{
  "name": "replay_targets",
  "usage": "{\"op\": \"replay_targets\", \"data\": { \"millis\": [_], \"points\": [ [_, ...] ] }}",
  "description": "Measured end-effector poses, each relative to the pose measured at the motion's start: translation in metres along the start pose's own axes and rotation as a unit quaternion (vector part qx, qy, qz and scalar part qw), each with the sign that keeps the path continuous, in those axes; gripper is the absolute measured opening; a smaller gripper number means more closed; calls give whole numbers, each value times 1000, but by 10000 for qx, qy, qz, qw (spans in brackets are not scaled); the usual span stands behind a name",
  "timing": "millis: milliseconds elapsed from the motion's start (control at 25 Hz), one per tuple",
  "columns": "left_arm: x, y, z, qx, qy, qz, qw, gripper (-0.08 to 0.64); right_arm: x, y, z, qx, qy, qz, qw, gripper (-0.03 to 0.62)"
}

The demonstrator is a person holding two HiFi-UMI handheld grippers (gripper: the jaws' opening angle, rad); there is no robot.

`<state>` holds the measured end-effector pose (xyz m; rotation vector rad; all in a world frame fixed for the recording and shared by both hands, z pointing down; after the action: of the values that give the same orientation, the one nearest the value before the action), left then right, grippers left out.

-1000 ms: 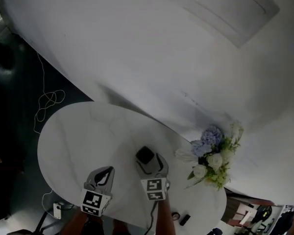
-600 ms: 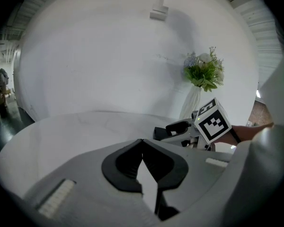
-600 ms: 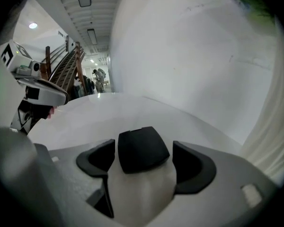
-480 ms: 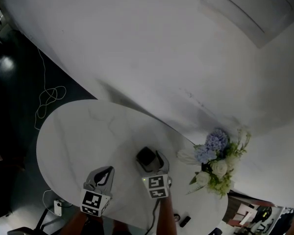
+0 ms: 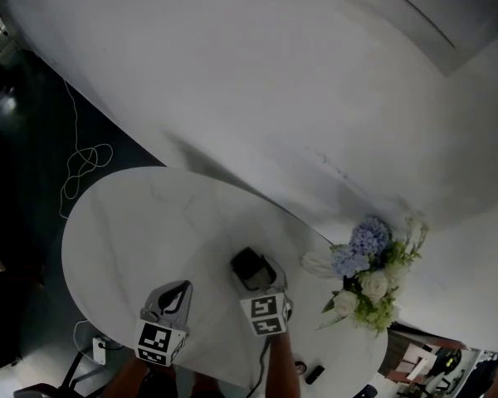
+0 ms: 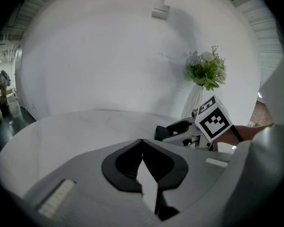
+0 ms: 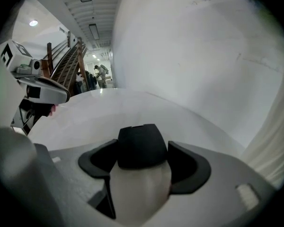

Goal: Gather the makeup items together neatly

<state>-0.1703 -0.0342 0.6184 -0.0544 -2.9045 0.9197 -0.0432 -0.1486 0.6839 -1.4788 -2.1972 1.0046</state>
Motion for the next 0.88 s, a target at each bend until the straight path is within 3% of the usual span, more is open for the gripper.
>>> {"op": "replay_targets", "data": {
  "millis": [520,880],
  "points": [
    [5,5,-1,-22,-4,17,10000,11,0,4,3,-80,-150,-131,9998,333],
    [7,13,16,-199,-46,-23,9998,11,10,22,28,-282,-93,-229,9993,331]
  ]
}}
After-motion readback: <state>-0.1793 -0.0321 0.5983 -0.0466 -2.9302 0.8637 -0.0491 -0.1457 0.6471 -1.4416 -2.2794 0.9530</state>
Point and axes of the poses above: the fingertips, and each gripper's own axes: y backward along the fingers, x to its left, z out of its top, the point moved 3 cm from there along y, backward along the fingers, and after that the axes turned 9 degrees about z, right-handed, at the moved point
